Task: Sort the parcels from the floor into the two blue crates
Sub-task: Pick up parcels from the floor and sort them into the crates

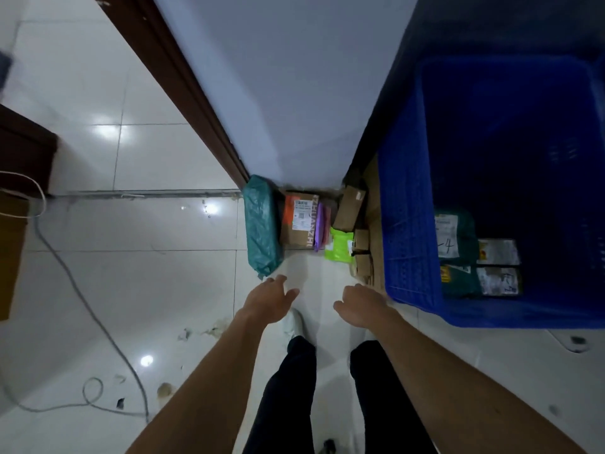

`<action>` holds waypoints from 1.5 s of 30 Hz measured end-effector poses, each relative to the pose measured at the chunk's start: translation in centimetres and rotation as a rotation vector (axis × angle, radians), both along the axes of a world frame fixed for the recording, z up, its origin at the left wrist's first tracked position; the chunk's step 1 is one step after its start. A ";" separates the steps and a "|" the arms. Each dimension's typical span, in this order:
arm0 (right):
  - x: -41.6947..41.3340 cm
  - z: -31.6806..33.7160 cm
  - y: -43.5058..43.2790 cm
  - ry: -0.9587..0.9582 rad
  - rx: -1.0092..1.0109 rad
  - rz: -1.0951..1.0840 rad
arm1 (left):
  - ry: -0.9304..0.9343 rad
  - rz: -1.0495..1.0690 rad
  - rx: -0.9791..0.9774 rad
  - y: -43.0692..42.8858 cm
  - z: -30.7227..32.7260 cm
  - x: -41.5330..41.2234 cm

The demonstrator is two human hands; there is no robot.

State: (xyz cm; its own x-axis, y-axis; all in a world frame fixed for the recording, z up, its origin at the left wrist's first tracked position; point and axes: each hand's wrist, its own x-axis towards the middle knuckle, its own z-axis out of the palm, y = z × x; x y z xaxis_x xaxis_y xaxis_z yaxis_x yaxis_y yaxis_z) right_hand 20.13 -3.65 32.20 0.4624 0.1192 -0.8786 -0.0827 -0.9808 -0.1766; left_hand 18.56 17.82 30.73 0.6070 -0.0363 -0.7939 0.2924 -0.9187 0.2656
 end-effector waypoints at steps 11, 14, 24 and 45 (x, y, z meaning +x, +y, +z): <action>5.4 -18.6 9.3 0.000 0.050 0.086 | -0.064 0.363 0.043 7.2 -18.1 1.3; 6.3 -24.1 11.8 -0.009 0.060 0.095 | -0.082 0.424 0.050 8.8 -23.1 1.8; 9.2 -36.1 18.3 -0.127 0.154 -0.219 | -0.118 0.638 0.001 12.1 -34.5 6.2; 10.2 -35.5 20.9 -0.112 0.342 -0.717 | -0.189 1.007 -0.415 11.9 -32.8 6.7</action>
State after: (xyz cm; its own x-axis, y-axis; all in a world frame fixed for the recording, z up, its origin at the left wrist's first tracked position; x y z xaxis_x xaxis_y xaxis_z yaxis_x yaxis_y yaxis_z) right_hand 30.30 17.24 -3.33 0.6120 0.0143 -0.7908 -0.6359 -0.5857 -0.5026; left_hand 25.27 29.67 -2.06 0.6186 0.3010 -0.7257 0.7787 -0.1123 0.6172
